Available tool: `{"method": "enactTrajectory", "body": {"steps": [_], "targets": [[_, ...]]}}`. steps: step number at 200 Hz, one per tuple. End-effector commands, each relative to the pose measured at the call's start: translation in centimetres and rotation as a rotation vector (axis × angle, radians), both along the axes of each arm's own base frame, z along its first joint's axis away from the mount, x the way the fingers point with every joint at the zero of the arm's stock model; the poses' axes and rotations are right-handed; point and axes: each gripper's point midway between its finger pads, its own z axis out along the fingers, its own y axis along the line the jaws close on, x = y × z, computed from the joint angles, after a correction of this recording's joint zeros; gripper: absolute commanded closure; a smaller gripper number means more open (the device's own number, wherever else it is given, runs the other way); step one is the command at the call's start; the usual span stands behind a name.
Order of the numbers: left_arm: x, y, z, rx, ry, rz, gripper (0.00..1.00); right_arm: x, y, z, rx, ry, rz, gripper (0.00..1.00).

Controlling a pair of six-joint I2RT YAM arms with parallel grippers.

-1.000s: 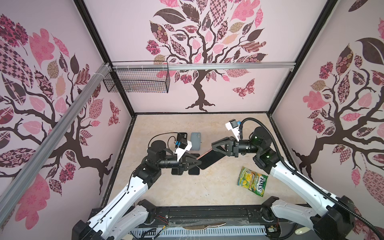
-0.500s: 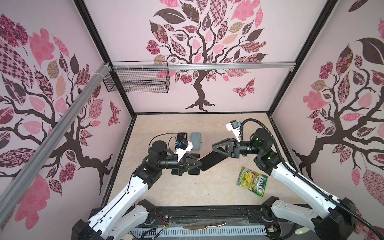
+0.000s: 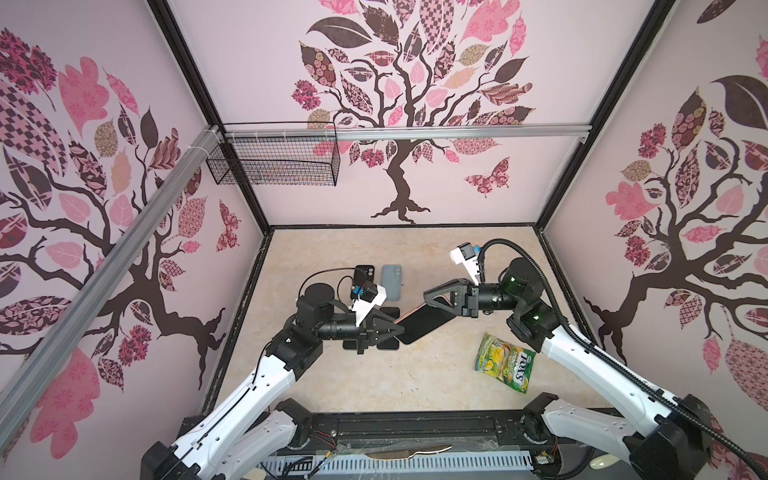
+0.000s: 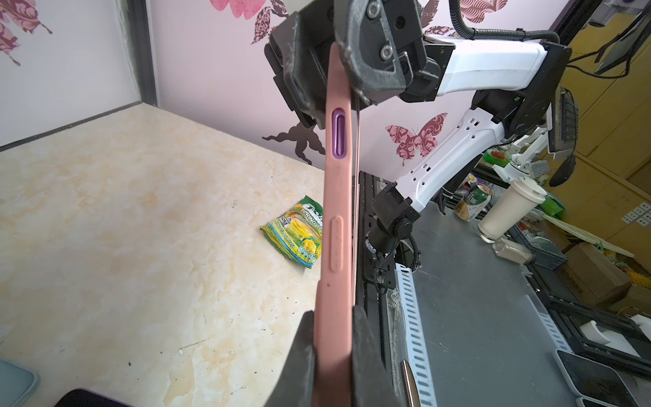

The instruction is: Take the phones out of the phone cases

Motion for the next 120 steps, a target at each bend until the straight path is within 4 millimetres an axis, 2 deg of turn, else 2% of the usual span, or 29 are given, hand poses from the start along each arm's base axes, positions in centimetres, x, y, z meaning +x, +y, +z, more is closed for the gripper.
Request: {"method": "enactTrajectory", "body": {"steps": [1,26,56,88,120], "targets": [[0.5,0.1,3.6,-0.08,-0.209,0.03,1.0,0.6,-0.1,-0.7,-0.018,0.071,-0.046,0.62],[0.6,0.1,3.2,-0.083,-0.187,0.034,1.0,-0.6,-0.5,1.7,0.031,-0.056,-0.02,0.42],[0.6,0.1,3.2,-0.09,-0.18,0.031,1.0,-2.0,-1.2,3.9,0.086,-0.187,-0.01,0.31],[0.5,0.0,3.0,-0.091,-0.169,0.021,1.0,-2.5,-1.6,4.6,0.109,-0.228,-0.014,0.31],[0.3,-0.1,3.1,-0.093,-0.167,0.005,1.0,-2.1,-1.3,3.9,0.085,-0.196,-0.01,0.39]]}}
